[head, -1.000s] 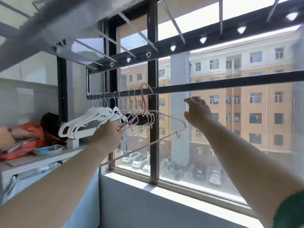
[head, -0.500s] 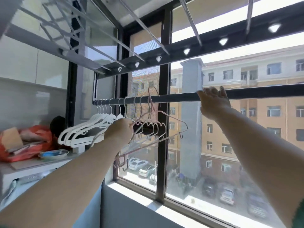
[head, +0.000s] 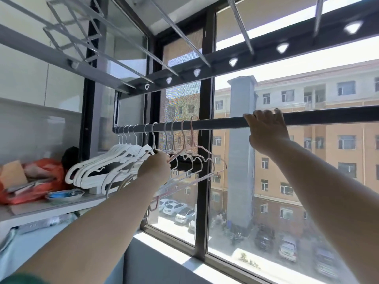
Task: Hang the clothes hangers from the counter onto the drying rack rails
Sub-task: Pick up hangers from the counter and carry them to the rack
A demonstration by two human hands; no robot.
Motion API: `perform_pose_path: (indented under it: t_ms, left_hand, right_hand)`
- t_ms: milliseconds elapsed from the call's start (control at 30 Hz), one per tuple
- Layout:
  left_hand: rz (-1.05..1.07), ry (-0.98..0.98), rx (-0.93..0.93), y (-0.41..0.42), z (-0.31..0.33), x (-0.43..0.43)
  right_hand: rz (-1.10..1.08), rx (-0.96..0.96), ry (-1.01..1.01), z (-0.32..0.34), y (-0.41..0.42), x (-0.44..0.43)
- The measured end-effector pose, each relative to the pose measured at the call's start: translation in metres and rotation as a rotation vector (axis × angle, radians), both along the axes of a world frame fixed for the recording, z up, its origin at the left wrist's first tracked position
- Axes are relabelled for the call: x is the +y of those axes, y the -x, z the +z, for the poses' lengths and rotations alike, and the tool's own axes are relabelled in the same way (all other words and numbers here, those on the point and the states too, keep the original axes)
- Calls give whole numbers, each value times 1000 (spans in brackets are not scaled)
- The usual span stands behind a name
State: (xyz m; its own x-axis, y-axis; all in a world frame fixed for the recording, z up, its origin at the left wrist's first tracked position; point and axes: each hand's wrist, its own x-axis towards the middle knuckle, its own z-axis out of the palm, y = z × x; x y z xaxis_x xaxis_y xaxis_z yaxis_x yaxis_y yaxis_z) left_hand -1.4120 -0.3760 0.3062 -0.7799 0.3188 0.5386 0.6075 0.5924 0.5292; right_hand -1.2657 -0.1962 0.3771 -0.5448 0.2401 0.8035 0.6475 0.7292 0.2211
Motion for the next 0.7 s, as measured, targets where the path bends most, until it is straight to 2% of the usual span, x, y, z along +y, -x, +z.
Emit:
perform_pose_path:
  t_ms: [333,567,700]
  left_hand:
    - [-72,-7,9,-5,-9,-2]
    - [-50,33,11,-11,-9,-4]
    - [9,37,89,-17,-5,-7]
  right_hand:
    - [3,-13,16,0,0,1]
    - [-11,-44,38,2,-3,-2]
    - [-1,-46,29,-2,-10,-6]
